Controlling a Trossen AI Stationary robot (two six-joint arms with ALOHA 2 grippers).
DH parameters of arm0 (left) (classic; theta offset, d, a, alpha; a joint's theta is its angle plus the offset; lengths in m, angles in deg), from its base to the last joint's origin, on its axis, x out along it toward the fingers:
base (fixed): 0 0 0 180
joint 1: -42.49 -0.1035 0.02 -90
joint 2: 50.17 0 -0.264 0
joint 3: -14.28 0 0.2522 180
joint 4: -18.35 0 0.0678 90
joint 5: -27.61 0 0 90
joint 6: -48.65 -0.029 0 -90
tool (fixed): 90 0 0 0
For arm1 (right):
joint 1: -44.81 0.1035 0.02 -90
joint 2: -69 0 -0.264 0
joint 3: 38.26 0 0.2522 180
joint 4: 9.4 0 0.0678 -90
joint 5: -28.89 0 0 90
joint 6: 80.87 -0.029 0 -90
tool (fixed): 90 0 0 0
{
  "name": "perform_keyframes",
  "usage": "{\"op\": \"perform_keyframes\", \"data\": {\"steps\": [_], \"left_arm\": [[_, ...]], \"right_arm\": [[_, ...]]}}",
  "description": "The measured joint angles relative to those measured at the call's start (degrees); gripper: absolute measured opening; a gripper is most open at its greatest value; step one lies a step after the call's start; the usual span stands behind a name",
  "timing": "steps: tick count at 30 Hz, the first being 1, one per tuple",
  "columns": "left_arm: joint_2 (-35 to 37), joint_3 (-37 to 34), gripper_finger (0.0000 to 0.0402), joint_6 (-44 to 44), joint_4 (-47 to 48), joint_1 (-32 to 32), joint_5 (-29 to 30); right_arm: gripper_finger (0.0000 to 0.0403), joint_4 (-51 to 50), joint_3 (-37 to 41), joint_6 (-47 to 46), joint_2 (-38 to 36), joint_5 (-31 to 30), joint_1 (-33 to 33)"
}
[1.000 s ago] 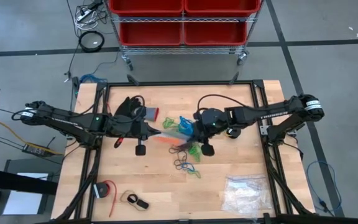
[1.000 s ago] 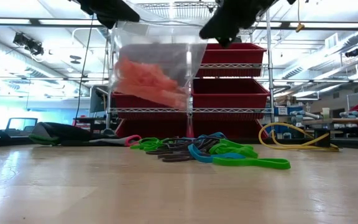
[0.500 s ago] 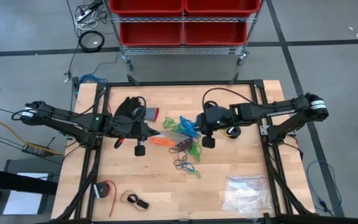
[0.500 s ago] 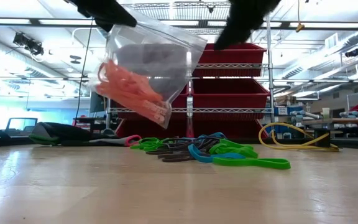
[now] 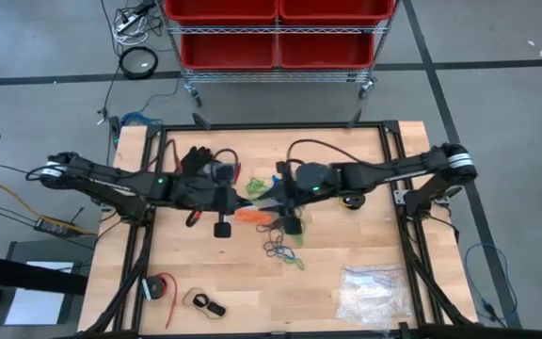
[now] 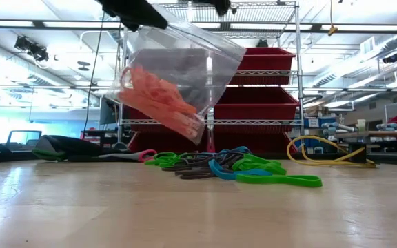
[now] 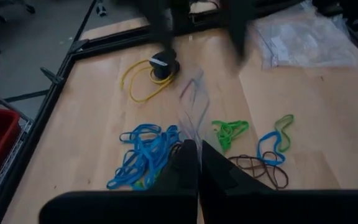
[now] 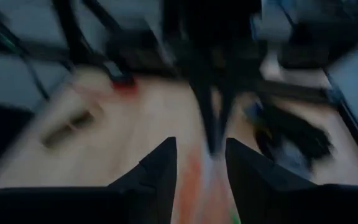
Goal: Sort rubber bands
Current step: Close the transparent zip bag
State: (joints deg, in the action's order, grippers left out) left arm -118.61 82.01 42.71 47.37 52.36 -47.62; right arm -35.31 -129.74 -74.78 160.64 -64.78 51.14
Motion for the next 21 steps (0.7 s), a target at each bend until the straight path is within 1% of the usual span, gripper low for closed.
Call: {"op": "perform_keyframes", "data": {"steps": [2,6,10,17,21], "left_arm": [[-0.9,1.2,0.0001,-0.1,1.4,0.0,0.0],[-1.8,2.3,0.0001,-0.8,3.0,0.0,-0.1],[-1.8,2.7,0.0001,-1.5,2.5,0.0,-0.2],[-1.8,2.7,0.0001,-1.5,3.1,0.0,-1.5],[-1.8,2.7,0.0001,-1.5,1.6,0.0,-1.6]], "right_arm": [[0.0126,-3.5,-2.4,1.1,2.5,-2.7,-0.1],[0.0126,-5.5,-6.1,1.6,6.1,-2.5,-0.1],[0.0126,-6.2,-7.3,2.6,8.8,-2.2,-0.1],[0.0126,-7.5,-7.5,2.0,8.6,-2.7,-0.5],[0.0120,-8.1,-7.5,1.9,8.5,-1.8,-0.5]]}}
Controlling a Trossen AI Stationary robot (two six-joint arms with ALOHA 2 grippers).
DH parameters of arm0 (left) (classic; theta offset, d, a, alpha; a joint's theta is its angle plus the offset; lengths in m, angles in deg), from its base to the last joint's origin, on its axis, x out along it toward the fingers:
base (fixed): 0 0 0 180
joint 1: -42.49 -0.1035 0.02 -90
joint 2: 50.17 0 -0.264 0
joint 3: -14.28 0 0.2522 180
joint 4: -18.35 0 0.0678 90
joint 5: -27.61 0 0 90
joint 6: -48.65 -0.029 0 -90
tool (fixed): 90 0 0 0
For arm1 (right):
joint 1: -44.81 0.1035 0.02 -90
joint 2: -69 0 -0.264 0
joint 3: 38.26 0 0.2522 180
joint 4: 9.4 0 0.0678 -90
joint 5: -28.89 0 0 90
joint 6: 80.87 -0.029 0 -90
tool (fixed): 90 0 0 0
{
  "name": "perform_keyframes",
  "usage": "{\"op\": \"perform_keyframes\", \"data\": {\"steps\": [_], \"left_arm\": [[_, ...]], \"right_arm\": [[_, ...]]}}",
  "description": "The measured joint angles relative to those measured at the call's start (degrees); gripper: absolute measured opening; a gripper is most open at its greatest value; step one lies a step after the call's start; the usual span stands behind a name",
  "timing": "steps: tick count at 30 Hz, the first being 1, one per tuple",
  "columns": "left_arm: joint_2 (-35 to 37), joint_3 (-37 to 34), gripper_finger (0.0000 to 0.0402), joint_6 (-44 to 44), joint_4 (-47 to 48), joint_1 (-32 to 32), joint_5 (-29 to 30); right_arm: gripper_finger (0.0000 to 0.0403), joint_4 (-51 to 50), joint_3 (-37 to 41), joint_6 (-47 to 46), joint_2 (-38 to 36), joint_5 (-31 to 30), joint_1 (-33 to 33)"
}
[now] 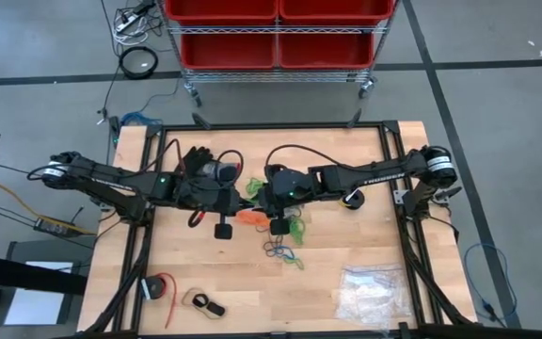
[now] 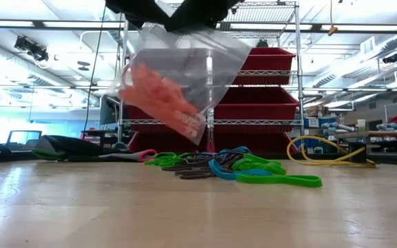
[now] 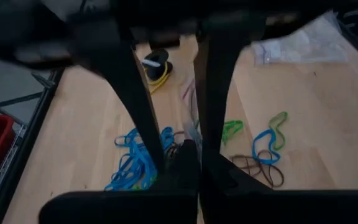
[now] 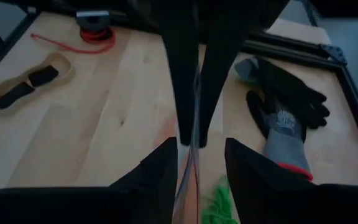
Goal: Sort rubber bands
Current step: Close the transparent zip bag
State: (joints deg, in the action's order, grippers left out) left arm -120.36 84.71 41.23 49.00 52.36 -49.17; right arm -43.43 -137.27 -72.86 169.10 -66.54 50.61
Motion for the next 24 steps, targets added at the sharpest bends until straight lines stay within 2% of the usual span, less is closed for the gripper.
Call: {"op": "perform_keyframes", "data": {"steps": [24], "left_arm": [[0.0,0.0,0.0001,0.1,2.0,0.0,-0.4]], "right_arm": [[0.0029,-0.6,0.1,1.1,0.6,0.3,0.0]]}}
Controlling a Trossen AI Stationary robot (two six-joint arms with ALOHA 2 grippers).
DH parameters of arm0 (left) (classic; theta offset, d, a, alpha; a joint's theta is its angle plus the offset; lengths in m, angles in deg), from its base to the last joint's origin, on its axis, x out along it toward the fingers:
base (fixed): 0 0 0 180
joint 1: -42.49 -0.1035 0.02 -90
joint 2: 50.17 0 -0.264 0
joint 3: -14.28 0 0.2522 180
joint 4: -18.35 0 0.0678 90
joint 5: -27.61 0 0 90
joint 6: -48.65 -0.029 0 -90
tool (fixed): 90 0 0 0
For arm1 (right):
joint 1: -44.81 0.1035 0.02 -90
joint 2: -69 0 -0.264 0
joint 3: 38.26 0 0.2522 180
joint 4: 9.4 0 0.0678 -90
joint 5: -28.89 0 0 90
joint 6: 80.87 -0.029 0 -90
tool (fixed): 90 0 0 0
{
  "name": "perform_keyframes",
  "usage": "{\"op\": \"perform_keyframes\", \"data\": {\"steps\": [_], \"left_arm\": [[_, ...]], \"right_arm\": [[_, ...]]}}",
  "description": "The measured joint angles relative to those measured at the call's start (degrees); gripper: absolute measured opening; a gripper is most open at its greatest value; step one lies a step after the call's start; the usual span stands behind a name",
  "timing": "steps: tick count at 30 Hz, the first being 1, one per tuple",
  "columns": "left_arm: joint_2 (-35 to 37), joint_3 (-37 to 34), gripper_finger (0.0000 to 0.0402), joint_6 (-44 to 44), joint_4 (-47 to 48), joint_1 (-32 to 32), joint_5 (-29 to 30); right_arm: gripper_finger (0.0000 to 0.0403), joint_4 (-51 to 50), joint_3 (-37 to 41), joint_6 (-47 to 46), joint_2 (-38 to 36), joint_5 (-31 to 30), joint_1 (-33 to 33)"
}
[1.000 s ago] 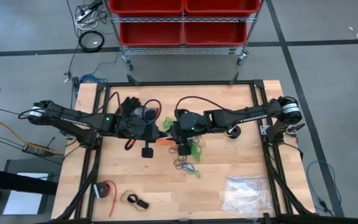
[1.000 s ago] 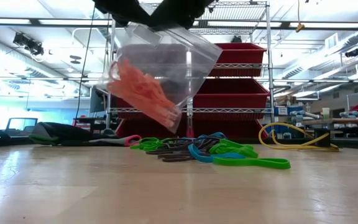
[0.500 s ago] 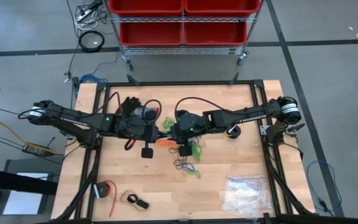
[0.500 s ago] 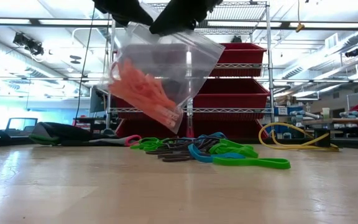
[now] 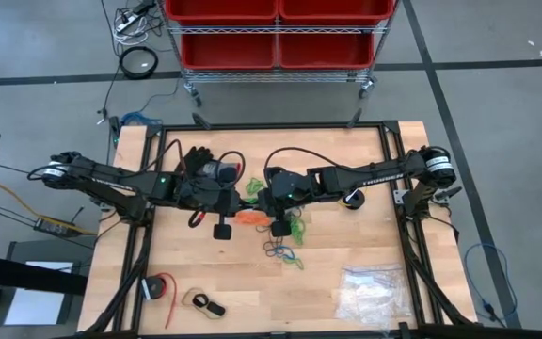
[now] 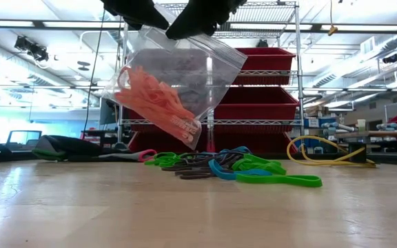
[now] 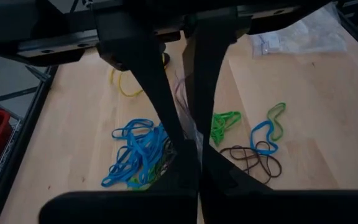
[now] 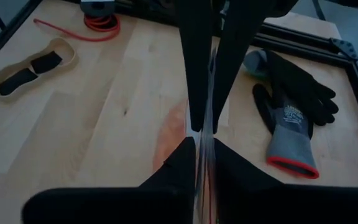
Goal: Sort rubber bands
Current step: Close the transparent zip bag
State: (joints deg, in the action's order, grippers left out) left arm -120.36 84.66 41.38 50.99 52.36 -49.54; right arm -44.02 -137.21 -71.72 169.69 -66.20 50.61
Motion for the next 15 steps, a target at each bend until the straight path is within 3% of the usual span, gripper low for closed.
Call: {"op": "perform_keyframes", "data": {"steps": [9,15], "left_arm": [[0.0,0.0,0.0004,0.4,0.5,0.0,0.0],[0.2,0.0,0.0066,0.9,0.4,0.0,0.1]], "right_arm": [[0.0001,-0.4,0.0,1.5,0.0,-0.6,0.0],[0.0000,-1.2,0.0,1.6,0.0,-0.8,0.0]]}}
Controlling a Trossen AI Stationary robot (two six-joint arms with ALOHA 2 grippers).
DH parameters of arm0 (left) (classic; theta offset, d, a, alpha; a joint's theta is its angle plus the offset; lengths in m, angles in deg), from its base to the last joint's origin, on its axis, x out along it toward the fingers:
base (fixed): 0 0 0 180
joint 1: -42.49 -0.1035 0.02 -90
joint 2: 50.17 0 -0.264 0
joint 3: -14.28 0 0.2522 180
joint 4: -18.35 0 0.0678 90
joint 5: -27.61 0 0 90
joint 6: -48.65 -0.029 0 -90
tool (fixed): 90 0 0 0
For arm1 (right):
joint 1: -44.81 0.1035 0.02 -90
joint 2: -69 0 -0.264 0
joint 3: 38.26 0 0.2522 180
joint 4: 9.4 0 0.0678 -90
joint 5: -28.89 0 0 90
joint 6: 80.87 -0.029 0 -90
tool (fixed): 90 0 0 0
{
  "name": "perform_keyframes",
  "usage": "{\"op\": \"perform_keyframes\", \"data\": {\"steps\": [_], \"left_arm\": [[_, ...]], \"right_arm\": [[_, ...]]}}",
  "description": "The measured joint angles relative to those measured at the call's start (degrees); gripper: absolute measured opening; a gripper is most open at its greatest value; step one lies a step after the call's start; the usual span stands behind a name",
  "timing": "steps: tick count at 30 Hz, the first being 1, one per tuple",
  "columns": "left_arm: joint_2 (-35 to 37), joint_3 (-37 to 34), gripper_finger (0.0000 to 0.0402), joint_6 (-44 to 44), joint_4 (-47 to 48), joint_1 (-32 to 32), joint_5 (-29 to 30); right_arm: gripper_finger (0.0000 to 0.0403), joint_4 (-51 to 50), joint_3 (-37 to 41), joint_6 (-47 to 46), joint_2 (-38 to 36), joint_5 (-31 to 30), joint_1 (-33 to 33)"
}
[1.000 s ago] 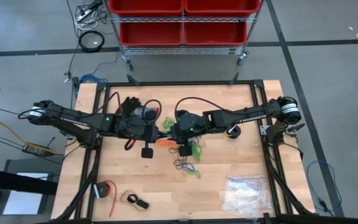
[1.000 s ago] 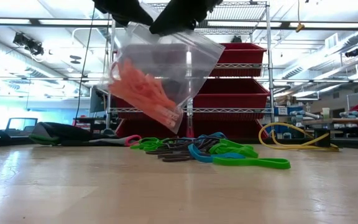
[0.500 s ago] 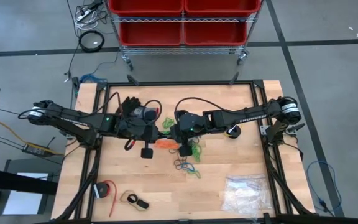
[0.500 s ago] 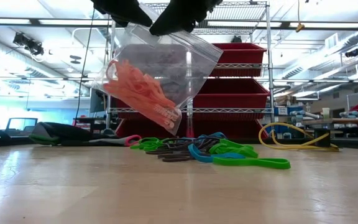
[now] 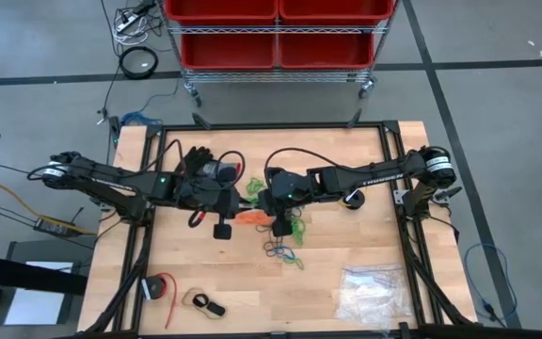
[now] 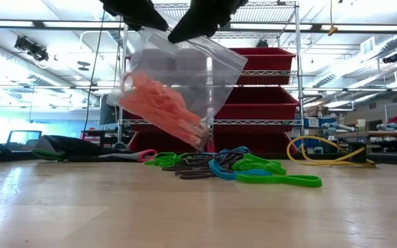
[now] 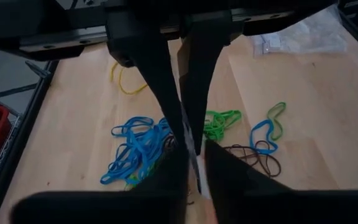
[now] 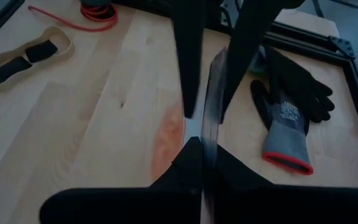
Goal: Sort rubber bands
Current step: Close the transparent zip bag
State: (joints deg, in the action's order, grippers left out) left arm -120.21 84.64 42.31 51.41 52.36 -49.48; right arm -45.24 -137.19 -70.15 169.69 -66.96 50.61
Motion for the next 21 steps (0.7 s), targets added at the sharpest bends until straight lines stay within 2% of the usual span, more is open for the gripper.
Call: {"op": "perform_keyframes", "data": {"steps": [5,10,15,21], "left_arm": [[0.8,0.0,0.0127,0.8,1.5,0.0,-2.2],[0.8,0.0,0.0140,2.3,3.7,0.0,-2.2],[0.5,0.0,0.0121,2.4,3.1,0.0,-2.2],[0.5,0.0,0.0059,2.3,2.1,0.0,-2.1]], "right_arm": [[0.0000,-1.0,0.0,0.0,0.0,-0.5,0.0],[0.0000,-1.0,0.0,0.0,0.0,-0.5,0.0],[0.0000,-0.9,0.0,0.0,0.0,-0.5,0.0],[0.0000,-0.7,0.0,-0.1,0.0,-0.5,0.0]]}}
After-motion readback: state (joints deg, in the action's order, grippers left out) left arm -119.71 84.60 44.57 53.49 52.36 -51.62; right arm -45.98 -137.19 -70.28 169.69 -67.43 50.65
